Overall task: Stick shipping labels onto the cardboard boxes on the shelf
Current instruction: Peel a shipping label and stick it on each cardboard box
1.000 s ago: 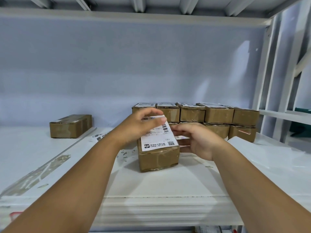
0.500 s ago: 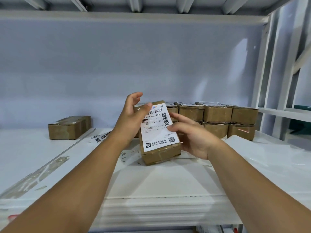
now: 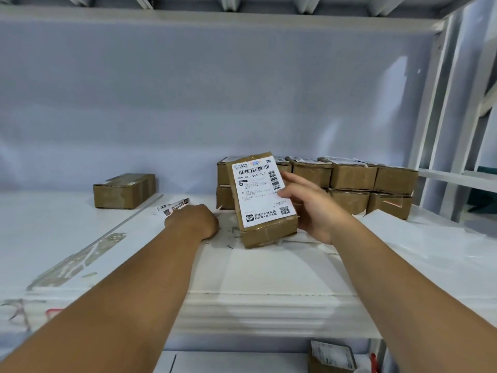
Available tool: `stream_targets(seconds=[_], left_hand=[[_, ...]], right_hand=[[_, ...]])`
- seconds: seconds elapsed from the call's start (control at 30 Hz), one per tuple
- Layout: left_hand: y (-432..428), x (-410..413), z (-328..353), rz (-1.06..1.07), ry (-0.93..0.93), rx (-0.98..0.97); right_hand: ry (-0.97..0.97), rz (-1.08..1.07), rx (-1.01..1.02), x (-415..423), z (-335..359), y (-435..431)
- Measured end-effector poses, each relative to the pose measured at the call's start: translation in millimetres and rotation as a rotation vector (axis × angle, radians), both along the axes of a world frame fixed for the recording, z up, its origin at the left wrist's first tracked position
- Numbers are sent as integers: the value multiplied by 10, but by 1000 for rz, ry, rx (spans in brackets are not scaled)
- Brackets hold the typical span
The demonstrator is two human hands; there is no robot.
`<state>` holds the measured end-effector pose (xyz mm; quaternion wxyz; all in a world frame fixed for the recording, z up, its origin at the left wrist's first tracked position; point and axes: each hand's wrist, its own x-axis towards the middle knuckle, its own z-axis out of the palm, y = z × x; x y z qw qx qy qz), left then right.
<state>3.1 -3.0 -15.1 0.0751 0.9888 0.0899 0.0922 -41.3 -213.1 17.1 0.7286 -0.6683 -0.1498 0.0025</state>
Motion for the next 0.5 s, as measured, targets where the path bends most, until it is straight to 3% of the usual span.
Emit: stream_targets(seconds=[0.37,0.5], left_hand=[[-246,-194,121,-39,-75,319],[-270,-212,131,-95,-83,280]], right_hand=[[-18,-14,15,-15,-3,-8],[-34,-17,31,0,-14,-42]])
